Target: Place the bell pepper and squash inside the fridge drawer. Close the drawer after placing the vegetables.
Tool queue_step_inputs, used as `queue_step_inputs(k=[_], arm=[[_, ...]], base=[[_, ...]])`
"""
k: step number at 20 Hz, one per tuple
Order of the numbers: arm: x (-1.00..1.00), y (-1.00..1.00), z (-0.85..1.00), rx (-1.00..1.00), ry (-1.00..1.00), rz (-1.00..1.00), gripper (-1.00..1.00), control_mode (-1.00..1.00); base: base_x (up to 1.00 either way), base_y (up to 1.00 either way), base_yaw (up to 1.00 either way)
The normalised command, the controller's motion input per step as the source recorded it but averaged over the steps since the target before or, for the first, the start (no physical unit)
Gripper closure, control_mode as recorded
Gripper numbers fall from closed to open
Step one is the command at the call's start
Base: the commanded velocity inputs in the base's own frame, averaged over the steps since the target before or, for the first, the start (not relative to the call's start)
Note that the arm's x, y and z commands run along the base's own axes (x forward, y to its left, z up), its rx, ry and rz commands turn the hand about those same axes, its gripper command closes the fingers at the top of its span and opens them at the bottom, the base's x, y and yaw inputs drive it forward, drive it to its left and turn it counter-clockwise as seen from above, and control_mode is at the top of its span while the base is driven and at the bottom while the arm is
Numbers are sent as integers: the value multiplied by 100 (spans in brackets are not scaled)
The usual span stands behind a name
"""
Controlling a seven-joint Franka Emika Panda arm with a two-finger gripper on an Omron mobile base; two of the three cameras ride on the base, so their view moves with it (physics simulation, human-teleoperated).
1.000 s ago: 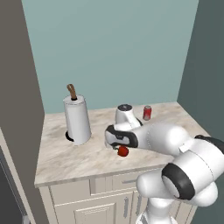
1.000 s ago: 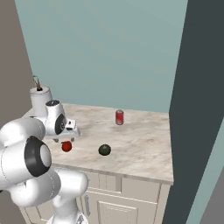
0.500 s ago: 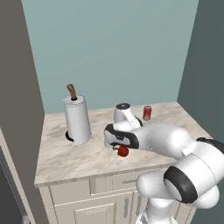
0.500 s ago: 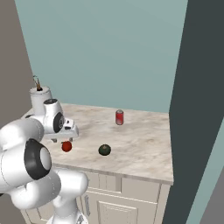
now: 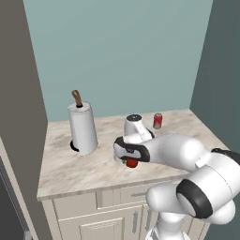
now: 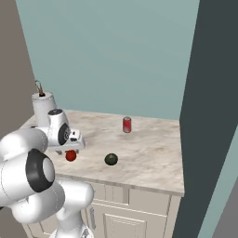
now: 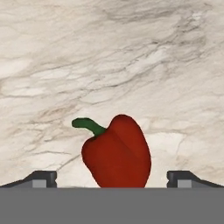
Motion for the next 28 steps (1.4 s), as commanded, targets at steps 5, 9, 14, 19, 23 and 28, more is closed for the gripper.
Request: queue_step_inputs(k=[5,9,14,19,23,28], arm=[[0,-21,-20,0,0,3,-100,-100],[0,-7,-25,0,0,3,-100,-100],[5,0,-25,0,0,4,-100,-100],[19,16,-20,0,0,5,-100,-100],[9,10,-9,0,0,6,100,-100],[-13,5,0,0,-1,3,100,-100]], base=[[0,0,0],[0,0,0],[0,0,0],[0,0,0],[0,0,0],[0,0,0]])
